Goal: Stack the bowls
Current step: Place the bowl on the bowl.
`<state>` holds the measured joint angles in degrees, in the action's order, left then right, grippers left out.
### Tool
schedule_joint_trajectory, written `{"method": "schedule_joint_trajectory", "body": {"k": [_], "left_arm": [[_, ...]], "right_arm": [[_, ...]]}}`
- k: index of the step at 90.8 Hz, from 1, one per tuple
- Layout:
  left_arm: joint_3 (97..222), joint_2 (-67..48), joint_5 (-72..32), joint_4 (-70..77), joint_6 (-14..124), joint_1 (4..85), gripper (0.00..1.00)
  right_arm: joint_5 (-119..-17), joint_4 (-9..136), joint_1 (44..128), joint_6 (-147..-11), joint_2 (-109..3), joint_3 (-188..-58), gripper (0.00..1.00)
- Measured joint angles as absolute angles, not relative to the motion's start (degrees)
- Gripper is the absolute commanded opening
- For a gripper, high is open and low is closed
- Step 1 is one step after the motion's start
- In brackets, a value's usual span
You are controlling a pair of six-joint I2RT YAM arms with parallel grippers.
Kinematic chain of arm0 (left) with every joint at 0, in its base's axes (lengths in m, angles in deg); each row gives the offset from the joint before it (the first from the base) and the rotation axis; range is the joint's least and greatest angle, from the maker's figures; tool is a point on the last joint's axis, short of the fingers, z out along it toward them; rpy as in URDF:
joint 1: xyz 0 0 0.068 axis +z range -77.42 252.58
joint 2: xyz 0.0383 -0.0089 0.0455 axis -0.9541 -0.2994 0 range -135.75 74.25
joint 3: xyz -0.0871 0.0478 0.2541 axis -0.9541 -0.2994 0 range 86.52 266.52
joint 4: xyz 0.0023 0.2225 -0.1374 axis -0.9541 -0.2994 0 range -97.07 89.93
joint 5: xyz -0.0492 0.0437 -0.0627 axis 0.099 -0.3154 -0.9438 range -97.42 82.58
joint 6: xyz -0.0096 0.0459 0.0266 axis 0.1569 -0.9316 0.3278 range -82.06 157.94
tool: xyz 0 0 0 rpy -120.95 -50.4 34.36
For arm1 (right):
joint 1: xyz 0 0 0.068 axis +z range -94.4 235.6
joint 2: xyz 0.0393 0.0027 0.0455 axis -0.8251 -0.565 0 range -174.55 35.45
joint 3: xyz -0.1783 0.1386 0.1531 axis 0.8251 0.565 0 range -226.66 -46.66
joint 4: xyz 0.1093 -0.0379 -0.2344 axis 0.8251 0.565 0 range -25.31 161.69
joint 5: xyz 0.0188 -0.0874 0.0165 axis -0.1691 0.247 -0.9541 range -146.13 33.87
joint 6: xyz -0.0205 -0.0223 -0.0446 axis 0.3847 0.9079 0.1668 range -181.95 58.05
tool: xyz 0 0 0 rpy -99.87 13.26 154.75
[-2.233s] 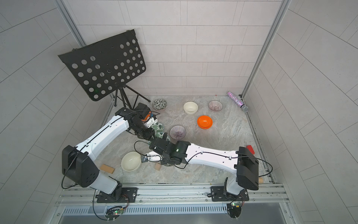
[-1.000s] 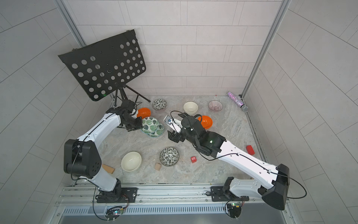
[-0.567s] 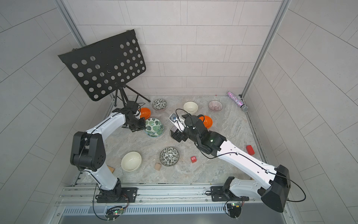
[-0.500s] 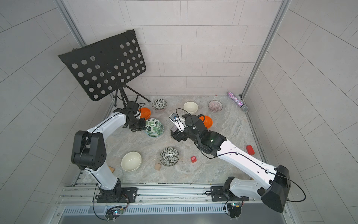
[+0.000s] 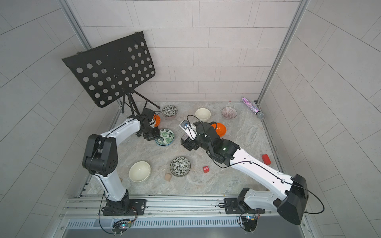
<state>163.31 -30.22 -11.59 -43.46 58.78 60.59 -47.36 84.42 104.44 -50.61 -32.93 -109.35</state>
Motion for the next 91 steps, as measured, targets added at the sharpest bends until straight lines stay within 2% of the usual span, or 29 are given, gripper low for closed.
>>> {"method": "schedule_joint_trajectory", "body": {"k": [7, 26, 40, 55, 84, 91], "left_arm": [[163.94, -30.22, -11.19, -44.16, 58.59, 60.55, 0.43], [166.35, -29.89, -8.90, -47.31, 57.47, 60.55, 0.44], [166.74, -29.28, -7.13, -48.30, 56.77, 60.55, 0.35], [166.72, -29.28, -6.21, -48.16, 56.58, 60.55, 0.33], [165.21, -29.69, -5.99, -46.20, 56.68, 60.55, 0.62], [165.15, -30.11, -6.01, -45.76, 56.82, 60.55, 0.63]], "right_arm": [[-47.36, 84.42, 104.44, -50.61, -32.93, -109.35, 1.00], [-47.36, 84.46, 104.44, -50.61, -32.95, -109.35, 1.00], [-47.55, 84.48, 104.44, -50.63, -33.34, -109.35, 1.00], [-47.75, 84.48, 104.44, -50.66, -33.56, -109.35, 1.00], [-47.84, 84.68, 103.93, -51.09, -33.56, -109.29, 1.00], [-47.86, 84.70, 103.80, -51.16, -33.56, -109.26, 1.00]]}}
